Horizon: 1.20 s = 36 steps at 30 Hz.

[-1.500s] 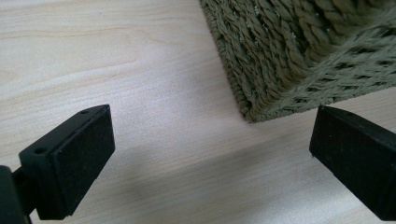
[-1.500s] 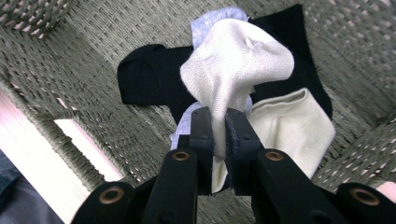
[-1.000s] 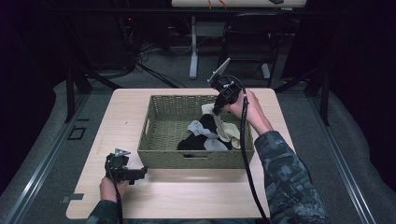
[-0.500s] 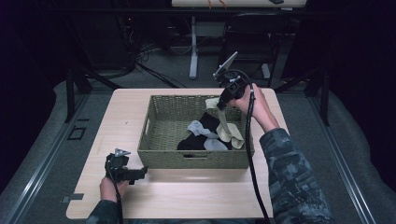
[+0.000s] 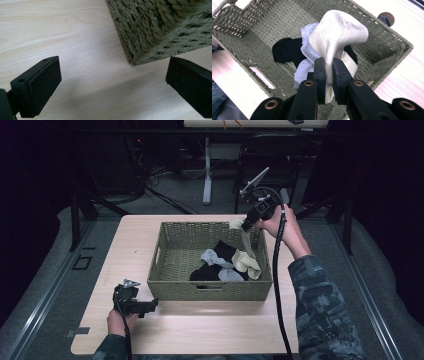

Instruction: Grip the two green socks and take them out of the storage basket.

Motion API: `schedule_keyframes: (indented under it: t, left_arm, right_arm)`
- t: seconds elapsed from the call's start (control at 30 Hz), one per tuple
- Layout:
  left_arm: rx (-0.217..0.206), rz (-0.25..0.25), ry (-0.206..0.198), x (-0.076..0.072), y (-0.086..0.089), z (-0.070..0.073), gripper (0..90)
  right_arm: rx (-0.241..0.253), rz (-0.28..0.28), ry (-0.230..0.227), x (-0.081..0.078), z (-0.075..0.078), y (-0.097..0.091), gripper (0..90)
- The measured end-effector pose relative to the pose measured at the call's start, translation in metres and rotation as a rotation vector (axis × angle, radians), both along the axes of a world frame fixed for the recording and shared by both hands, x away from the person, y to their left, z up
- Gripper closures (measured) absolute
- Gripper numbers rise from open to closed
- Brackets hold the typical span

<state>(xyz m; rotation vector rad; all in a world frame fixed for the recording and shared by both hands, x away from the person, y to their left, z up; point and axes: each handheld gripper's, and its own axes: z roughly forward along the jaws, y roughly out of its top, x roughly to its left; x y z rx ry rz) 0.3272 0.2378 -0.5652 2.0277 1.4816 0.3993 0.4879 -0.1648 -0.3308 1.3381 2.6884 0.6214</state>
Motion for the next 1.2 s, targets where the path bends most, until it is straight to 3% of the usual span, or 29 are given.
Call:
schedule_keyframes:
  t: [0.43,0.83,1.03,1.17,1.2]
  left_arm:
    - [-0.003,0.0,0.001,0.0,0.0,0.0,0.1]
    - [-0.001,0.001,0.003,0.0,0.0,0.0,0.1]
    - [-0.002,0.001,0.003,0.0,0.0,0.0,0.1]
    - [-0.001,0.003,0.0,0.0,0.0,0.0,0.1]
    - [-0.001,0.003,0.0,0.0,0.0,0.0,0.1]
  right_arm:
    - [-0.007,-0.052,-0.033,-0.005,0.025,-0.036,83.1]
    - [0.01,-0.168,-0.056,-0.016,0.037,-0.094,83.1]
    - [-0.014,-0.202,-0.049,-0.018,0.031,-0.107,83.1]
    - [-0.032,-0.232,-0.029,-0.016,0.016,-0.116,83.1]
    - [-0.038,-0.246,-0.015,-0.014,0.005,-0.121,83.1]
